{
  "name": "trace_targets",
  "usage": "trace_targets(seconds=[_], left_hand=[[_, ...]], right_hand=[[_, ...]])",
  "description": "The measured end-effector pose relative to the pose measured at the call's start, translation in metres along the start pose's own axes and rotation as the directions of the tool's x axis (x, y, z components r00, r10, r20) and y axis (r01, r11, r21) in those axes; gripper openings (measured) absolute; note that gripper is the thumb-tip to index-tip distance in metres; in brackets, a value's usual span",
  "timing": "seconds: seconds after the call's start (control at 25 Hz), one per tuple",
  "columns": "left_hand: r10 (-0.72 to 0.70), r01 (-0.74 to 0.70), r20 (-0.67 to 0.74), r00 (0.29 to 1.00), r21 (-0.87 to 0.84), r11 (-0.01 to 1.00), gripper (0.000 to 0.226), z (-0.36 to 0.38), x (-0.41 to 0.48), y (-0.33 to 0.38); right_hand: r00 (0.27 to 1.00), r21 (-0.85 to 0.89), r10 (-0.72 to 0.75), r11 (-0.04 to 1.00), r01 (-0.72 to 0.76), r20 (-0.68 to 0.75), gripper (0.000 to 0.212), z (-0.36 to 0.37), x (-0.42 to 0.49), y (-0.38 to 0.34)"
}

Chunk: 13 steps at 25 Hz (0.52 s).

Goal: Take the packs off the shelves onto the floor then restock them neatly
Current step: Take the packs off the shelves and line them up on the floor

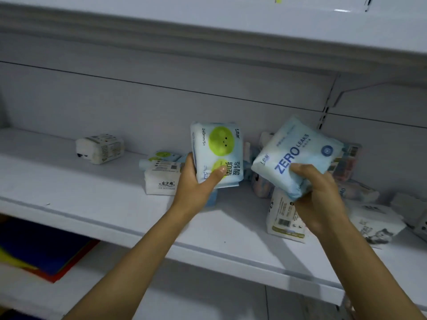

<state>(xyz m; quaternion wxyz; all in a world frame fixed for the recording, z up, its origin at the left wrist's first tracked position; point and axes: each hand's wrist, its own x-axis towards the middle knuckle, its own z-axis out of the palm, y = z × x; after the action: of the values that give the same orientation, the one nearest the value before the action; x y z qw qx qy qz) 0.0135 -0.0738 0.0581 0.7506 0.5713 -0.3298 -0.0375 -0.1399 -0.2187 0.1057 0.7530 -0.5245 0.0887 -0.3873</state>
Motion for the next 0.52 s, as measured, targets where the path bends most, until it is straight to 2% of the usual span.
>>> trace_targets(seconds=[0.08,0.16,0.24,0.32,0.44,0.48,0.52], left_hand=[[-0.02,0.02,0.054,0.998,0.009,1.0,0.045,0.008,-0.028,0.017],[-0.047,0.043,0.165,0.985,0.029,0.999,0.053,0.016,-0.061,0.028],[-0.108,0.114,0.298,0.949,-0.002,0.993,0.058,0.018,-0.098,0.038],[-0.174,0.2,0.358,0.917,-0.036,0.979,0.067,0.014,-0.136,0.048],[-0.275,0.275,0.265,0.924,0.037,0.961,0.082,-0.006,-0.187,0.059],[-0.309,0.304,0.208,0.928,0.054,0.951,0.077,-0.015,-0.202,0.062],[-0.336,0.329,0.148,0.93,0.071,0.942,0.067,-0.024,-0.213,0.065]], right_hand=[[0.981,0.014,0.089,0.996,-0.093,0.174,0.063,-0.007,-0.026,-0.008],[0.959,-0.06,0.153,0.988,-0.143,0.237,0.087,-0.016,-0.048,-0.01],[0.937,-0.07,0.173,0.985,-0.159,0.303,0.086,-0.026,-0.066,-0.005],[0.872,-0.027,0.229,0.97,-0.241,0.433,0.075,-0.026,-0.086,0.003],[0.703,-0.089,0.329,0.93,-0.356,0.63,0.067,-0.009,-0.127,0.027],[0.681,-0.118,0.355,0.922,-0.369,0.641,0.062,0.0,-0.142,0.037],[0.688,-0.132,0.382,0.912,-0.389,0.617,0.053,0.009,-0.155,0.047]])
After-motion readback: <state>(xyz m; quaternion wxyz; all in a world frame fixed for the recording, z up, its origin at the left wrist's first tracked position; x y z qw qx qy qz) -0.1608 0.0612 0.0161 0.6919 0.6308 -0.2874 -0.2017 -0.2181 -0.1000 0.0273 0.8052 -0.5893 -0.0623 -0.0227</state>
